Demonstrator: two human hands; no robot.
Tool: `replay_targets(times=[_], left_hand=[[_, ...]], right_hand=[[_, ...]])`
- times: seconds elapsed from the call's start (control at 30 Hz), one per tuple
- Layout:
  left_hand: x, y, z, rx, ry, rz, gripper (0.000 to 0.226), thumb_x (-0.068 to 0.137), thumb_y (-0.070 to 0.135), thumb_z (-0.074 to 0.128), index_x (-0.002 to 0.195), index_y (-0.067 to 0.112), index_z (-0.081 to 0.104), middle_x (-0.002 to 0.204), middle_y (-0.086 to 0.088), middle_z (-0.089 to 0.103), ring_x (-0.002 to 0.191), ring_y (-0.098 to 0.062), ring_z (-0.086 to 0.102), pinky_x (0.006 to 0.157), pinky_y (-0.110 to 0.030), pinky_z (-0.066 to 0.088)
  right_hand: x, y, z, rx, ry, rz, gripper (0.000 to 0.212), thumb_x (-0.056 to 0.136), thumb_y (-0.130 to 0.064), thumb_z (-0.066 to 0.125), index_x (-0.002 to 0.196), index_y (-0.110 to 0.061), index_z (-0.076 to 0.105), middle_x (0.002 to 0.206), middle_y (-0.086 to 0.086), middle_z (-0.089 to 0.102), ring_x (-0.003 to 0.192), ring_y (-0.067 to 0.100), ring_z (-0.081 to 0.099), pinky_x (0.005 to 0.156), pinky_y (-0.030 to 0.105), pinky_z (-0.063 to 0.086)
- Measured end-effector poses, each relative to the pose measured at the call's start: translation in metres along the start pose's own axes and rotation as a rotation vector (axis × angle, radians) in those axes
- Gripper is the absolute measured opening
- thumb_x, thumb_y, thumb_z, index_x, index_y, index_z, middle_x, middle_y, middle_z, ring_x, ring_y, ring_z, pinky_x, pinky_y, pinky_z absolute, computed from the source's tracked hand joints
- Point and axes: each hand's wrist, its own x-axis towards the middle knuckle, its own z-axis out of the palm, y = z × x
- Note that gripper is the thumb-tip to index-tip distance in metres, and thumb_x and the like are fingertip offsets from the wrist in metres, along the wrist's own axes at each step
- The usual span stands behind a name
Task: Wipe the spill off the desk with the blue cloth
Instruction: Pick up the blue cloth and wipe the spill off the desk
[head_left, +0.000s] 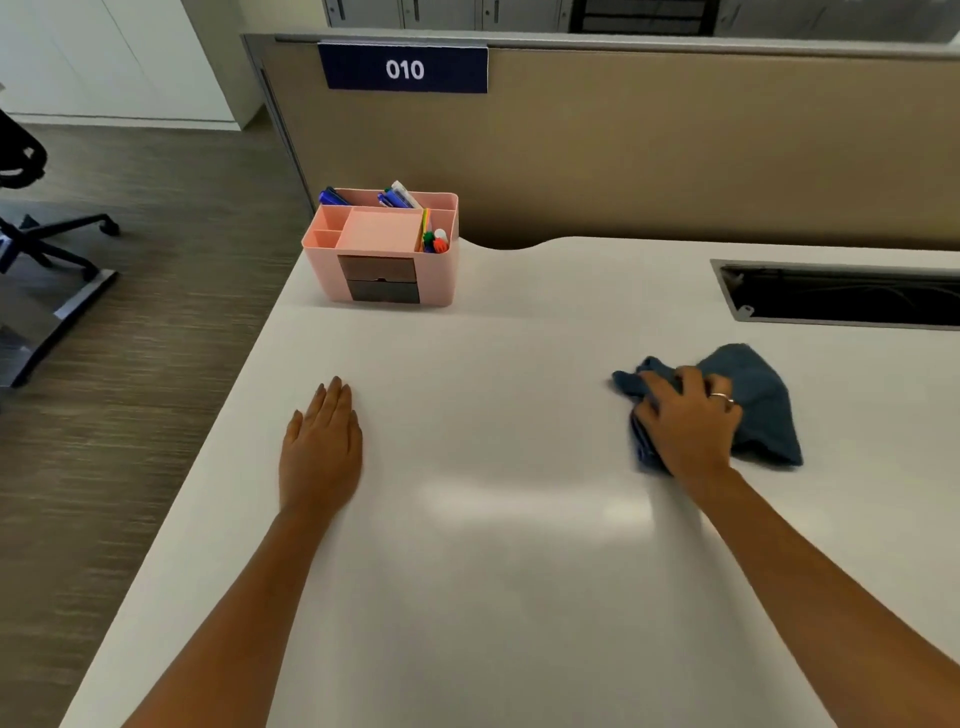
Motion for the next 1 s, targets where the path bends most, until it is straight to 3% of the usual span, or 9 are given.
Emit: replay_targets(times=[0.1, 0.2, 0.33, 0.5, 0.7, 0.9, 1.0], left_hand=[[-0.002, 0.006, 0.001, 0.011, -0.002, -0.043, 0.048, 0.099, 0.023, 0.024, 0.145, 0.01, 0.027, 0.154, -0.003, 0.025, 0.143, -0.017, 0.017, 0.116, -0.041, 0.014], [-0.006, 0.011, 0.003, 0.019, -0.005, -0.069, 0.048, 0.099, 0.022, 0.023, 0.145, 0.009, 0.026, 0.154, -0.004, 0.024, 0.143, -0.018, 0.015, 0.116, -0.041, 0.013], [-0.01, 0.013, 0.003, 0.034, -0.007, -0.074, 0.048, 0.099, 0.021, 0.023, 0.145, 0.008, 0.026, 0.154, -0.005, 0.023, 0.143, -0.018, 0.015, 0.115, -0.041, 0.013], [-0.013, 0.013, 0.003, 0.037, -0.02, -0.076, 0.048, 0.098, 0.021, 0.024, 0.145, 0.008, 0.026, 0.154, -0.006, 0.024, 0.143, -0.02, 0.016, 0.115, -0.043, 0.014], [-0.013, 0.014, 0.002, 0.037, -0.012, -0.066, 0.047, 0.097, 0.017, 0.027, 0.143, 0.006, 0.03, 0.153, -0.007, 0.026, 0.142, -0.021, 0.019, 0.114, -0.045, 0.016], [-0.016, 0.016, 0.004, 0.033, -0.012, -0.067, 0.047, 0.097, 0.016, 0.028, 0.142, 0.005, 0.032, 0.152, -0.009, 0.028, 0.142, -0.022, 0.02, 0.113, -0.046, 0.017], [-0.019, 0.021, 0.006, 0.032, -0.011, -0.072, 0.047, 0.096, 0.015, 0.027, 0.142, 0.004, 0.031, 0.153, -0.01, 0.027, 0.142, -0.023, 0.019, 0.114, -0.046, 0.016]], right_hand=[[0.003, 0.021, -0.003, 0.005, -0.061, 0.114, 0.033, 0.085, -0.03, 0.06, 0.117, -0.021, 0.063, 0.113, 0.018, 0.055, 0.108, 0.045, 0.042, 0.075, 0.051, 0.039], [-0.005, -0.016, -0.007, 0.037, -0.073, 0.129, 0.032, 0.087, -0.034, 0.054, 0.116, -0.024, 0.063, 0.115, 0.015, 0.054, 0.109, 0.043, 0.043, 0.077, 0.049, 0.039], [-0.053, -0.102, -0.027, 0.123, -0.055, -0.082, 0.037, 0.073, -0.043, 0.042, 0.097, -0.032, 0.069, 0.101, 0.006, 0.063, 0.091, 0.034, 0.055, 0.065, 0.04, 0.04], [-0.128, -0.154, -0.047, 0.247, -0.125, -0.369, 0.036, 0.075, -0.047, 0.049, 0.105, -0.035, 0.066, 0.109, 0.001, 0.062, 0.098, 0.028, 0.053, 0.069, 0.041, 0.042], [-0.118, -0.084, -0.031, 0.23, 0.006, -0.409, 0.031, 0.073, -0.036, 0.057, 0.102, -0.031, 0.067, 0.104, 0.003, 0.065, 0.096, 0.026, 0.05, 0.067, 0.037, 0.04], [-0.071, 0.055, -0.021, 0.019, 0.023, 0.004, 0.039, 0.079, -0.04, 0.045, 0.107, -0.026, 0.068, 0.105, 0.009, 0.064, 0.096, 0.037, 0.052, 0.064, 0.041, 0.041], [-0.063, 0.067, -0.025, -0.006, -0.029, 0.111, 0.043, 0.079, -0.042, 0.041, 0.108, -0.025, 0.068, 0.105, 0.013, 0.061, 0.096, 0.04, 0.052, 0.064, 0.043, 0.04]])
